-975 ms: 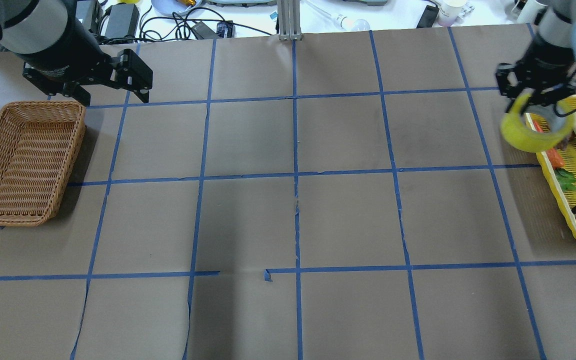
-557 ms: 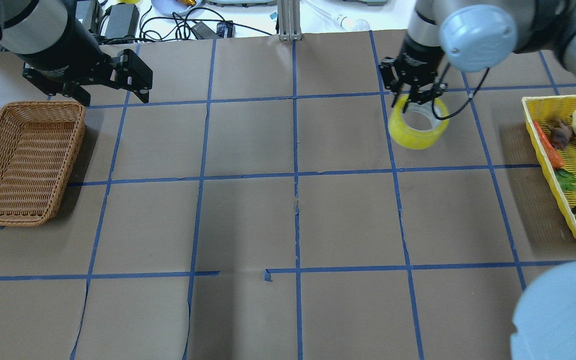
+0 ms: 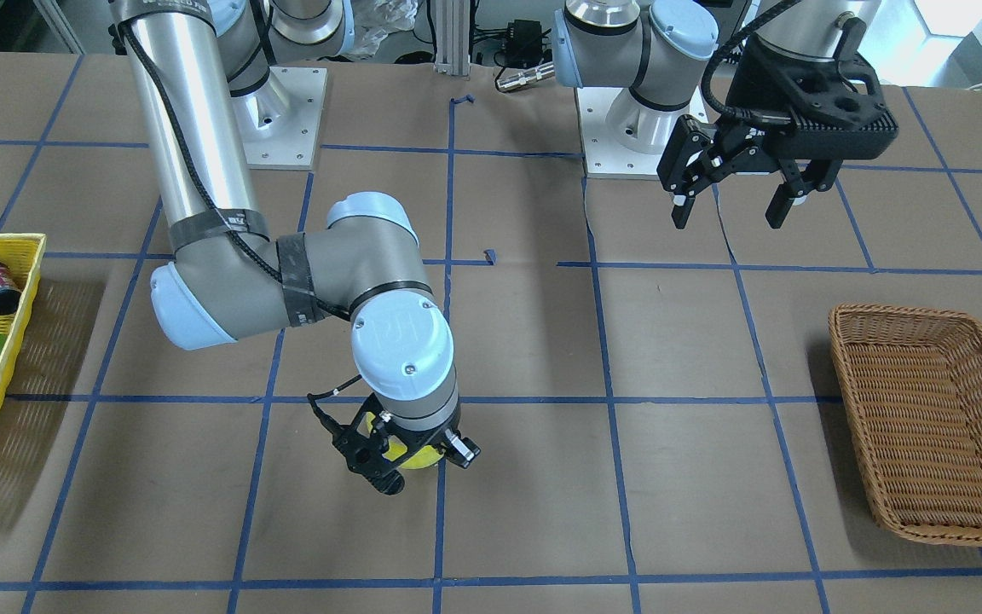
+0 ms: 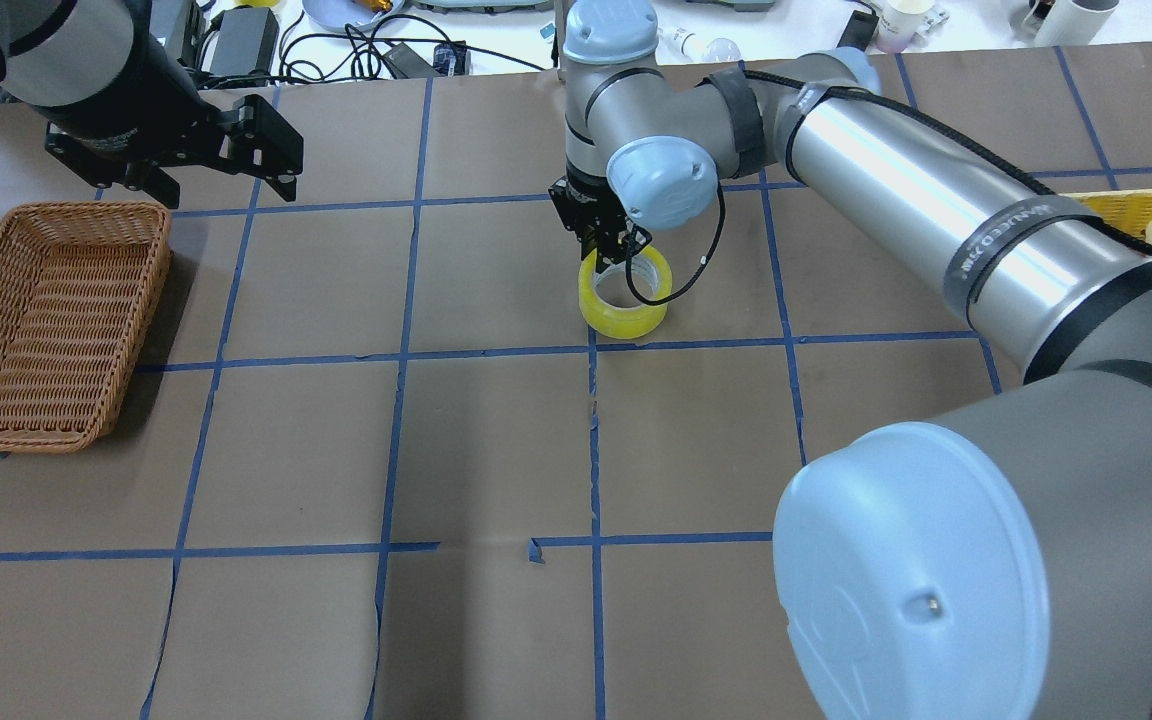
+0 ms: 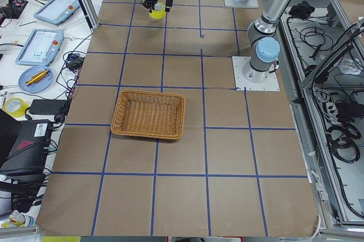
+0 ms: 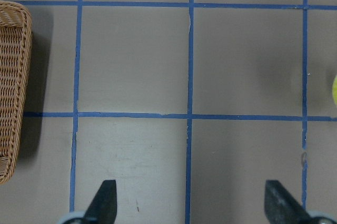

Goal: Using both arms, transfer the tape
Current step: 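Carry the tape roll with the right gripper to the table center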

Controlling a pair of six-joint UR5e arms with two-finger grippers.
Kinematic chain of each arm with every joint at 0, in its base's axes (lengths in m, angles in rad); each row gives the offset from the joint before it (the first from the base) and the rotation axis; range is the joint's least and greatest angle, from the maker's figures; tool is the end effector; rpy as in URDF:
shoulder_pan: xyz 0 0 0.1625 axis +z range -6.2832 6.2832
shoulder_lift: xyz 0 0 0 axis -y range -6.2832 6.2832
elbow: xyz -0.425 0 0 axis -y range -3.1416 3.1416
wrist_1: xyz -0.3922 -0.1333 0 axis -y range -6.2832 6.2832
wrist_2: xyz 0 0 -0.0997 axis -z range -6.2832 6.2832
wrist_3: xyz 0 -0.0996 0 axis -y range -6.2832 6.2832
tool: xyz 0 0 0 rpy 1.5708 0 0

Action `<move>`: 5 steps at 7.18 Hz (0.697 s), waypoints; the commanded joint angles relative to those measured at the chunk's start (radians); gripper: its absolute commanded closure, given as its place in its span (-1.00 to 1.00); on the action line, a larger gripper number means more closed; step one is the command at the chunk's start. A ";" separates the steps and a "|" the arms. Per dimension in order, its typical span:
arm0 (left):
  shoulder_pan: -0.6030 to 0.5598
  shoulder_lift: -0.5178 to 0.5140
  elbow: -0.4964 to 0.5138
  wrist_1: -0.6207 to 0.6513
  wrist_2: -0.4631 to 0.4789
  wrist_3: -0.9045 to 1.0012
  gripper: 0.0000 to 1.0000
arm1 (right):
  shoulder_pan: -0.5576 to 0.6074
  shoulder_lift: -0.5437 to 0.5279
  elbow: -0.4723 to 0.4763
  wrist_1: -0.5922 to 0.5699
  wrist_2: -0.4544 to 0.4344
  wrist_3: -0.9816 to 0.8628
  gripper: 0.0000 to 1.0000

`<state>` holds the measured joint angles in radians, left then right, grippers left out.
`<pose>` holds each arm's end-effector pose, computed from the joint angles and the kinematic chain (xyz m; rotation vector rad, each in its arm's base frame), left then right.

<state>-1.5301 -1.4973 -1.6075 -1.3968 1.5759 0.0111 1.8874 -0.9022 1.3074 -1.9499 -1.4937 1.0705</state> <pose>-0.1132 -0.4841 0.5242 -0.0469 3.1134 -0.3291 0.3584 -0.6412 0.2395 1.1415 2.8791 0.1074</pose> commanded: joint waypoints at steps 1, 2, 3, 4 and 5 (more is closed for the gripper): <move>-0.001 0.012 -0.034 0.012 -0.004 0.001 -1.00 | 0.032 0.032 -0.001 -0.014 0.003 0.035 1.00; 0.001 0.015 -0.038 0.016 -0.004 0.003 -1.00 | 0.056 0.045 0.000 -0.012 0.003 0.055 1.00; -0.001 0.017 -0.037 0.016 -0.004 -0.002 -1.00 | 0.059 0.046 0.000 -0.012 0.001 0.055 1.00; -0.001 0.022 -0.032 0.015 -0.004 -0.002 -1.00 | 0.059 0.034 0.000 -0.012 -0.006 0.034 -0.79; -0.001 0.020 -0.037 0.015 -0.004 0.000 -1.00 | 0.059 0.002 0.001 0.002 -0.013 -0.007 -1.00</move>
<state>-1.5307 -1.4779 -1.6422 -1.3818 1.5724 0.0100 1.9452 -0.8715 1.3076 -1.9590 -1.4988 1.1015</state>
